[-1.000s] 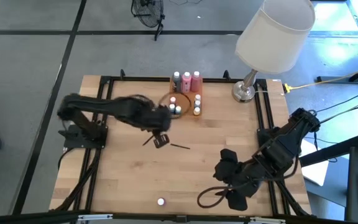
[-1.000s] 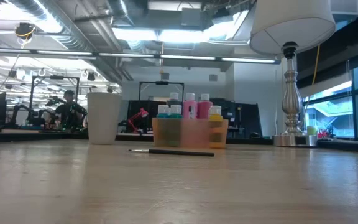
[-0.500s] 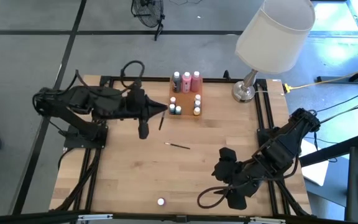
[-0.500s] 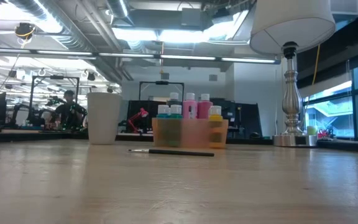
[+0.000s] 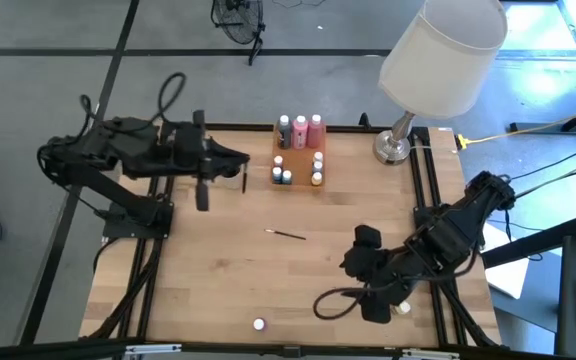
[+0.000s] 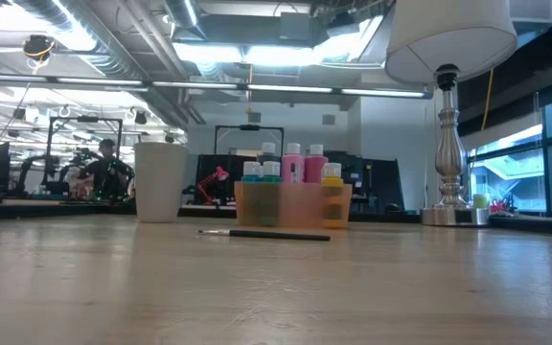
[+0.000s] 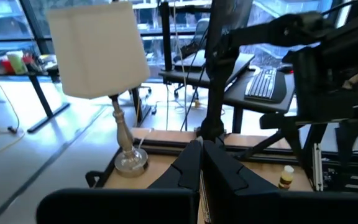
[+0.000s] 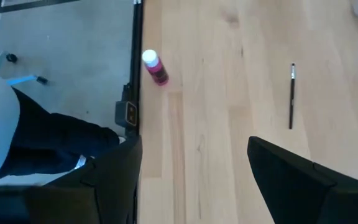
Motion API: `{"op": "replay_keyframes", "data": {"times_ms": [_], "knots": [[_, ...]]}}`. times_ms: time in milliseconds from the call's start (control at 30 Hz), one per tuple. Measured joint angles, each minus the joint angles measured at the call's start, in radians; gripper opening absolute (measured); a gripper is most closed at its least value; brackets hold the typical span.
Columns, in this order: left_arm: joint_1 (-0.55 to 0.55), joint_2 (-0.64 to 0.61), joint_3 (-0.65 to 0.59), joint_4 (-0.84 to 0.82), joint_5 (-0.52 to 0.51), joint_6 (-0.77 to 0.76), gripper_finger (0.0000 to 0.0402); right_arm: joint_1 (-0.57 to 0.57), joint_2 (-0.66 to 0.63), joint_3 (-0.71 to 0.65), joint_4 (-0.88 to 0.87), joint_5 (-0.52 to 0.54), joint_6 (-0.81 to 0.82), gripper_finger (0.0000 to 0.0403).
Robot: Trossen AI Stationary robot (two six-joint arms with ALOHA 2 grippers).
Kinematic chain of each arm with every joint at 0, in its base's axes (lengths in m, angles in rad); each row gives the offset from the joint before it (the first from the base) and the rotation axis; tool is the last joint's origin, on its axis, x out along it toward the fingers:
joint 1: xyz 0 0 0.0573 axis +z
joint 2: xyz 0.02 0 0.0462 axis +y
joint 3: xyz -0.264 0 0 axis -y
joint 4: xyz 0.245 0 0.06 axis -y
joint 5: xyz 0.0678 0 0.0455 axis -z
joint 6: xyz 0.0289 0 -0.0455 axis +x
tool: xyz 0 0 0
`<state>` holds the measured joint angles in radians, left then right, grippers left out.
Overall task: Pick & Place Paint Supplies
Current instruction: Put the black paint brush into the white cup
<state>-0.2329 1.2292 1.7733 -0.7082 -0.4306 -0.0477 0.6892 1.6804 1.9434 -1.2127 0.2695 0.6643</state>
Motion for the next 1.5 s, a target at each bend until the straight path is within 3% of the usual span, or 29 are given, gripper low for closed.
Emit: {"op": "replay_keyframes", "data": {"times_ms": [133,233,500,633,1100,1500], "knots": [[0.0,-0.027,0.0,0.001,0.039,0.028,0.0003,-0.019,-0.013,0.0,-0.015,0.0,0.0,0.0295],[0.0,-0.042,0.0,0.038,0.159,0.068,0.0003,-0.035,-0.02,0.0,-0.02,0.0,-0.011,0.0295],[-0.036,-0.029,0.0,0.228,0.825,0.302,0.0003,-0.097,-0.033,0.001,-0.021,-0.034,-0.07,0.0295],[-0.085,-0.011,0.0,0.286,1.007,0.399,0.0003,-0.117,-0.035,0.001,-0.023,-0.046,-0.096,0.0295],[-0.154,0.059,0.0,0.343,1.217,0.517,0.0003,-0.173,-0.036,0.001,-0.026,-0.102,-0.155,0.0295],[-0.154,0.061,0.0,0.347,1.228,0.521,0.0003,-0.185,-0.036,0.001,-0.026,-0.116,-0.175,0.0295]]}}
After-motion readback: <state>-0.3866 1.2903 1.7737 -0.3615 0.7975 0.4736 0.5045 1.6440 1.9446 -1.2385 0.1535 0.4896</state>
